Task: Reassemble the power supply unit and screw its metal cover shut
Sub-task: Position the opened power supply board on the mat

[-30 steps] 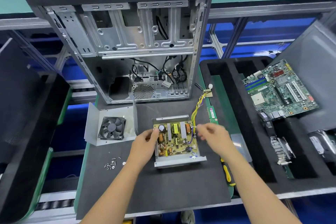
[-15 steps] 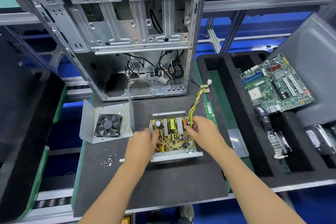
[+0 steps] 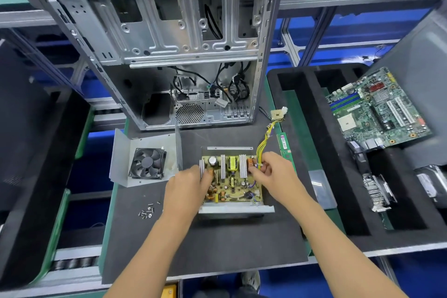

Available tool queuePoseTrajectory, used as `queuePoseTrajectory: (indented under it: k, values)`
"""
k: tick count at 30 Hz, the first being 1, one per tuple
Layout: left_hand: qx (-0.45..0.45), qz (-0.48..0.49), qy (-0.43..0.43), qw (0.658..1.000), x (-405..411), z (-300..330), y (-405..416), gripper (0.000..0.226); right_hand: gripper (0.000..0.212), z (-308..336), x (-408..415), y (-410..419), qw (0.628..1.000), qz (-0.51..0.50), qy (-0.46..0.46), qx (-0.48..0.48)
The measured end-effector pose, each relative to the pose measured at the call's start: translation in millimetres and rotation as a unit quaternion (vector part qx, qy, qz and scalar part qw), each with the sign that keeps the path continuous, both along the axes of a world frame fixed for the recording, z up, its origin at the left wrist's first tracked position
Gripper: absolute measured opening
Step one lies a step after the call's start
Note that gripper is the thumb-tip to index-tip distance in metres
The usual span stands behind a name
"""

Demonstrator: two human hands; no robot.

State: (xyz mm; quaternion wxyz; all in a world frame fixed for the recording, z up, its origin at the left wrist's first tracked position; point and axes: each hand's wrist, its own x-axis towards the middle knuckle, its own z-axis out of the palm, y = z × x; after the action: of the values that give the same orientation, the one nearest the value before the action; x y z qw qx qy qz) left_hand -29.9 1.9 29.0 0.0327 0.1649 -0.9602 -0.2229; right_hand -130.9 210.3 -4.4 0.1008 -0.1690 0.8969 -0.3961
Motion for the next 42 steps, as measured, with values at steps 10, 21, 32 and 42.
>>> queuePoseTrajectory:
  k: [10, 21, 32, 42]
  values:
    - [-0.006, 0.011, 0.010, 1.000, -2.3, 4.0, 2.6, 0.048, 0.029, -5.0, 5.1, 1.2, 0.997, -0.035, 0.015, -0.070]
    - [-0.012, 0.011, -0.045, 0.999, -4.9, 3.7, -0.2, 0.046, 0.028, -10.6, 7.9, 3.9, 1.000, 0.009, -0.008, -0.023]
    - [0.026, 0.045, -0.080, 0.995, -14.5, -1.1, -7.1, 0.050, 0.028, -10.9, -0.3, -0.2, 0.999, 0.028, -0.002, -0.022]
    - [0.080, 0.076, -0.135, 0.985, -3.2, -20.4, 7.2, 0.047, 0.018, -25.3, 3.2, 1.5, 0.998, -0.011, -0.066, 0.006]
